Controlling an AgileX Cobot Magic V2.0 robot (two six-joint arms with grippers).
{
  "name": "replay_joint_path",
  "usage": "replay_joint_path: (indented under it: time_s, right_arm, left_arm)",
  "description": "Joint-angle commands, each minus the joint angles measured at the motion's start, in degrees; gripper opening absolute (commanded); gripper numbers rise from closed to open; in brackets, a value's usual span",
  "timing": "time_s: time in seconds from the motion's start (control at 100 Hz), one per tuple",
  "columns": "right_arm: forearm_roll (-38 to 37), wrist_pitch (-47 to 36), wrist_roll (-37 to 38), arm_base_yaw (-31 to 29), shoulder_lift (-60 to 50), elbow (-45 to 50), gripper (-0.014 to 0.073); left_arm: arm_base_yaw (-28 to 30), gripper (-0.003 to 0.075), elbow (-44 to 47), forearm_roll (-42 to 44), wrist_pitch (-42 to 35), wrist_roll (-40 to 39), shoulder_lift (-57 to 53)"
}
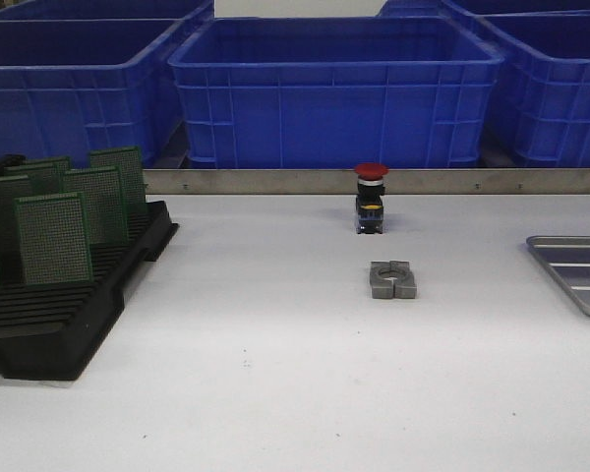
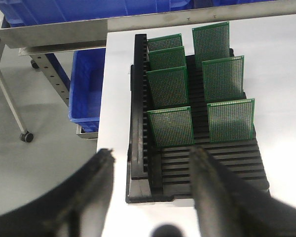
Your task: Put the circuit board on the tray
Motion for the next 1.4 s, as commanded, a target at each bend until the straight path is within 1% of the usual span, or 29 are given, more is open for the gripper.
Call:
replay_joint_path:
  time_s: [0.0, 0.17, 0.24, 0.36, 0.44, 0.63, 0.79, 0.93, 1.01, 1.09, 1.29, 1.39]
  right_arm:
    - [-0.5, -4.3, -0.2, -0.3, -1.3, -0.7, -0.0069]
    - [-0.5, -4.3, -0.2, -0.3, -1.3, -0.7, -0.0069]
    - [-0.5, -4.3, -0.2, -0.3, -1.3, -0.7, -0.0069]
    - [-0.5, -4.3, -0.2, -0.3, -1.3, -0.7, -0.0069]
    - [-0.5, -4.3, -0.2, -0.3, -1.3, -0.7, -0.0069]
    - [-0.5, -4.3, -0.2, -0.3, -1.3, -0.7, -0.0069]
    - [-0.5, -4.3, -0.2, -0.3, -1.3, -0.7, -0.0069]
    - [-0.5, -4.3, -0.2, -0.3, -1.3, -0.7, -0.0069]
    - [-0.5, -4.3, -0.2, -0.3, -1.3, -0.7, -0.0069]
    - [-0.5, -4.3, -0.2, -0.3, -1.3, -0.7, -0.0069]
    - [-0.5, -4.3, -0.2, -0.3, -1.3, -0.7, -0.0069]
    - [-0.5, -4.3, -0.2, -0.3, -1.3, -0.7, -0.0069]
  left_arm:
    - [0.1, 0.0468, -2.1, 0.1, -4.0, 0.0, -0.2]
    - [0.1, 0.0461, -2.1, -2.0, -7.0, 0.0, -0.2]
    - [0.1, 0.0461, -2.3, -2.1, -8.7, 1.1, 0.1]
    - [0.1, 0.0461, -6.2, -2.9, -6.2, 5.1, 3.3]
    - [0.1, 0.0461, -10.4, -4.8, -3.5, 10.7, 7.3]
    - [0.1, 0.0461, -21.5, -13.8, 7.6, 26.3, 18.2]
    - [0.1, 0.0461, -29.6, -20.2, 14.6, 38.2, 26.5]
    - [0.1, 0.0461, -34.7, -24.3, 23.4, 51.4, 33.0]
    - [0.1, 0.0461, -36.2, -25.7, 27.0, 55.6, 35.8]
    - [0.1, 0.0461, -36.5, -26.4, 27.2, 59.0, 37.9]
    - [0.0, 0.0461, -36.5, -27.3, 27.0, 64.1, 42.4]
    - [0.0, 0.0461, -36.5, -27.4, 26.7, 69.5, 44.4]
